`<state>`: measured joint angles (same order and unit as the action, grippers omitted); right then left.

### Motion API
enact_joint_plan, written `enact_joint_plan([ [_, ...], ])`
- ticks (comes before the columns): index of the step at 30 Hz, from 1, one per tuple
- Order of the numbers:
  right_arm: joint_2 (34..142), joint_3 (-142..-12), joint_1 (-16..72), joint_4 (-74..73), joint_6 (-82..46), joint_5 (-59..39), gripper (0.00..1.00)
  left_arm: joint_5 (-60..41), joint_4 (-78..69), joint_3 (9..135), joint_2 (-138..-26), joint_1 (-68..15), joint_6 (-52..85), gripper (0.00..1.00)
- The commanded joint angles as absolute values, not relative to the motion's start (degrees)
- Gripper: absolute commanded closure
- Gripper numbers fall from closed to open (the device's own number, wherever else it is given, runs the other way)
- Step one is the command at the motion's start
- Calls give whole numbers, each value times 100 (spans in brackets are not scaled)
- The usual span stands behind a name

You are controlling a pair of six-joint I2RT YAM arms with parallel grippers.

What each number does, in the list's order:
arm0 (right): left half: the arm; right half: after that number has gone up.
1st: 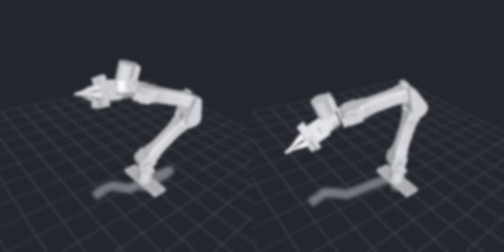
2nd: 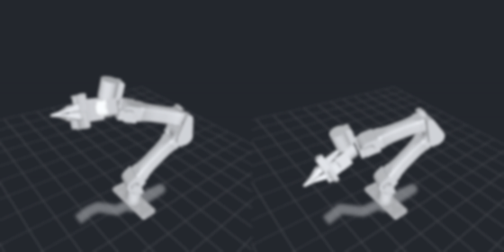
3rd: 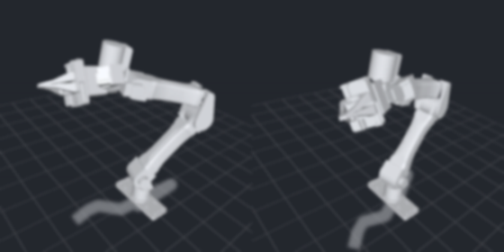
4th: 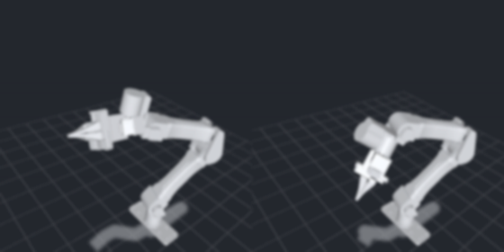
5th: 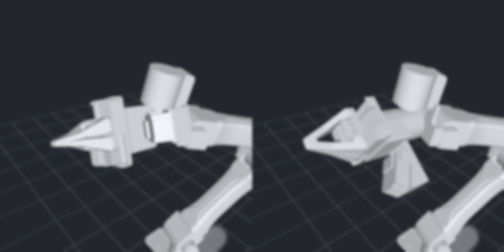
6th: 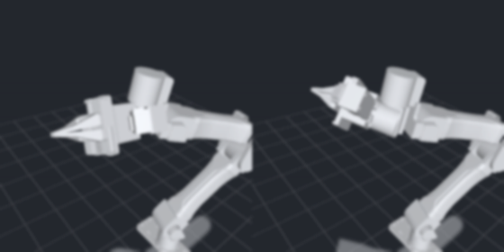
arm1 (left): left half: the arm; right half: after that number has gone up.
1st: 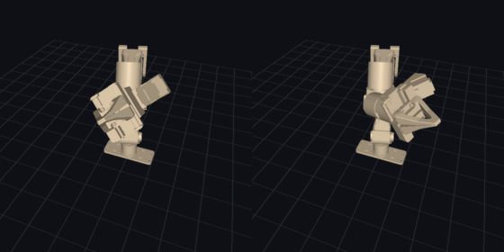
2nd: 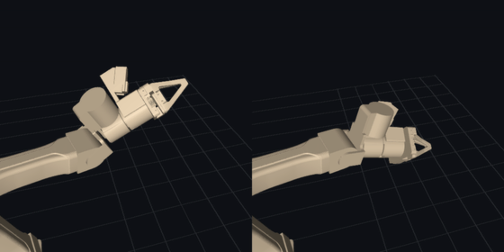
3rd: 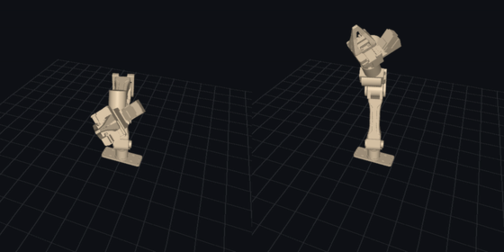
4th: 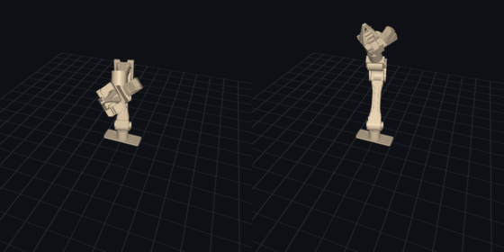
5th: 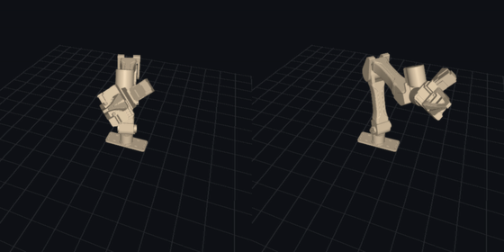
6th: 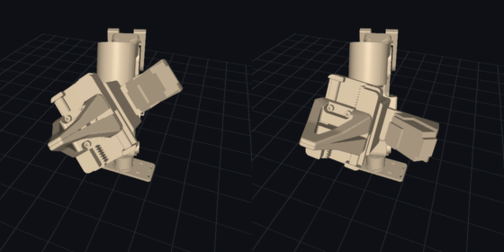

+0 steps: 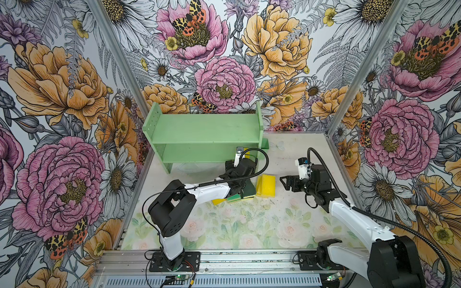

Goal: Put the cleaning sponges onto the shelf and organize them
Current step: 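Open the left gripper and draw it back from the shelf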

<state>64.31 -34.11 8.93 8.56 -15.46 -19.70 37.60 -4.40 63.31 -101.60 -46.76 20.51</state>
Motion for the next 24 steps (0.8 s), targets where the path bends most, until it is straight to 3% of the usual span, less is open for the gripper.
enact_joint_plan([
  [1, 6467, -3427, 861, 801, -1521, -1934, 12, 3594, -443, 6246, -9976, -4702, 1980, 4],
  [24, 6524, -3452, 866, 804, -1507, -1978, 11, 3099, -514, 6313, -9768, -4693, 1813, 2],
])
